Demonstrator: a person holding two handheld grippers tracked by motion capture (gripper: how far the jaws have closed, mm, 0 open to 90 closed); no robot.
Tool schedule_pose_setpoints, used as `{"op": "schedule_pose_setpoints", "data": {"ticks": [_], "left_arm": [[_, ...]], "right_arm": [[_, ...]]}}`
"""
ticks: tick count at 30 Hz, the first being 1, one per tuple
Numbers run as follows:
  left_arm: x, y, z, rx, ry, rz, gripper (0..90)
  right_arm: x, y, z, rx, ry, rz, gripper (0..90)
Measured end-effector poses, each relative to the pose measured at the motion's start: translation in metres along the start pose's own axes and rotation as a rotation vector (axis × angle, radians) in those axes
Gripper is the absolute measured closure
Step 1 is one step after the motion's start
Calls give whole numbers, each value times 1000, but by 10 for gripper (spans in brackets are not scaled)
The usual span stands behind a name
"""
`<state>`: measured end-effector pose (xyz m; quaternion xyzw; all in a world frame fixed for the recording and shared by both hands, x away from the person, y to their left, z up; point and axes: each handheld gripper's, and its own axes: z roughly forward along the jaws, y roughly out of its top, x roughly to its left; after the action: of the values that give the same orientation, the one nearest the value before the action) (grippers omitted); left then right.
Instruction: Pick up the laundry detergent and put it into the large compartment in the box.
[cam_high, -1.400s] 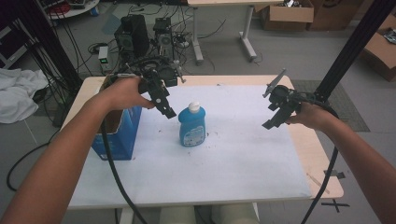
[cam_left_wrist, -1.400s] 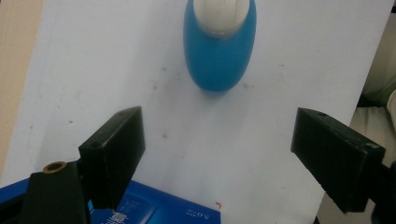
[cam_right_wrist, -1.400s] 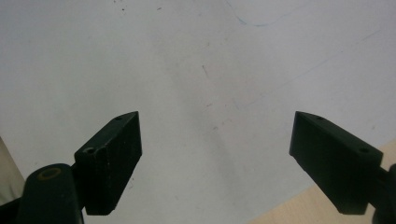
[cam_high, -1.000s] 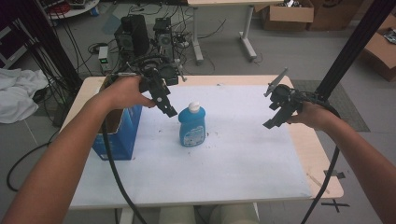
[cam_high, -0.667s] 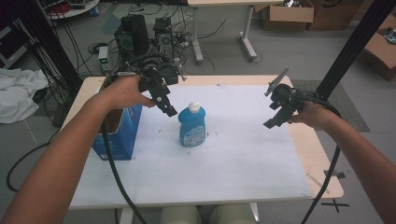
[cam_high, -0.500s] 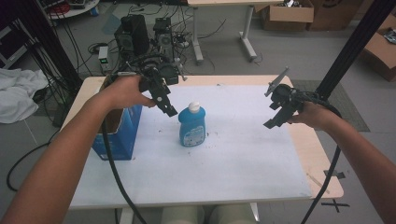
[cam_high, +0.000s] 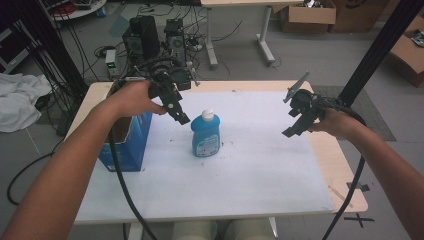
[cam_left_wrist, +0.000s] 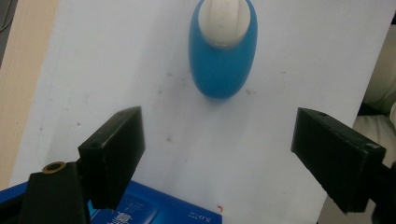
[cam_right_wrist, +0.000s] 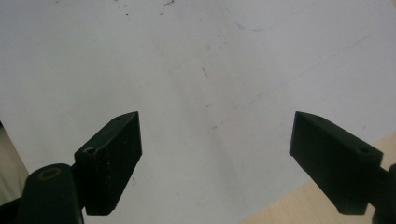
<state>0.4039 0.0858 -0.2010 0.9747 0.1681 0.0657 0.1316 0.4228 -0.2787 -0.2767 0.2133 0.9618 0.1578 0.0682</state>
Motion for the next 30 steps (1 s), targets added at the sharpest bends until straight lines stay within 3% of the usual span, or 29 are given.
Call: {"op": "schedule_pose_setpoints", "data": {"ticks": [12,18,30], "left_arm": [[2,10,3,2,-1,-8,177],[0,19,5,-22,-19,3,177],[-2,36,16,-11,-25,34,176]], "right_arm": [[-1,-2,0,5,0,1,172],[-1,-3,-1,4,-5,-3,172],[-1,-2,-1,10,-3,2,171]]}}
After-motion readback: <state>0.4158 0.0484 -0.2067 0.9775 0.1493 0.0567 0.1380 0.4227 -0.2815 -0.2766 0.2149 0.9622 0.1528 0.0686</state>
